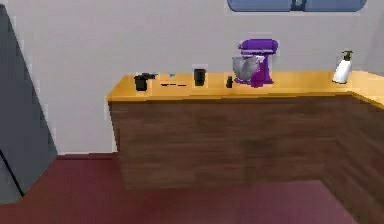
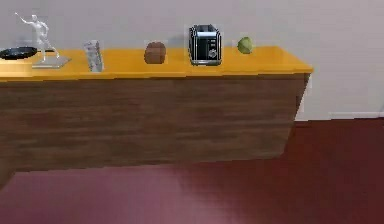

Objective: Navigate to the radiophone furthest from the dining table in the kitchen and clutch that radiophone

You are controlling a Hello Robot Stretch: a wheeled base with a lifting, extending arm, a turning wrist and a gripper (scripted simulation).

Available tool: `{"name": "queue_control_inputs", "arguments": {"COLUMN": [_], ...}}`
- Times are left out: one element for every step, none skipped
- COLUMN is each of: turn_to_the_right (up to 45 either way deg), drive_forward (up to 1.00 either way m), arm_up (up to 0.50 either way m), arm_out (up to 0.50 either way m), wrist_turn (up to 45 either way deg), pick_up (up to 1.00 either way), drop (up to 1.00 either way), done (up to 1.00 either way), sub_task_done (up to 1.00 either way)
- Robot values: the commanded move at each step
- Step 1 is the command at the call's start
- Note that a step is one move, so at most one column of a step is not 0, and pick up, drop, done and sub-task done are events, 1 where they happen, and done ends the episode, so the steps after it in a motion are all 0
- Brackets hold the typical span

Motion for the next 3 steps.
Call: {"name": "queue_control_inputs", "arguments": {"turn_to_the_right": [0.0, -45.0, -45.0], "drive_forward": [0.80, 0.00, 0.00], "arm_up": [0.00, 0.00, 0.00], "arm_out": [0.00, 0.00, 0.00], "wrist_turn": [0.0, 0.0, 0.0], "pick_up": [0.00, 0.00, 0.00], "drop": [0.00, 0.00, 0.00], "done": [0.00, 0.00, 0.00], "sub_task_done": [0.00, 0.00, 0.00]}}
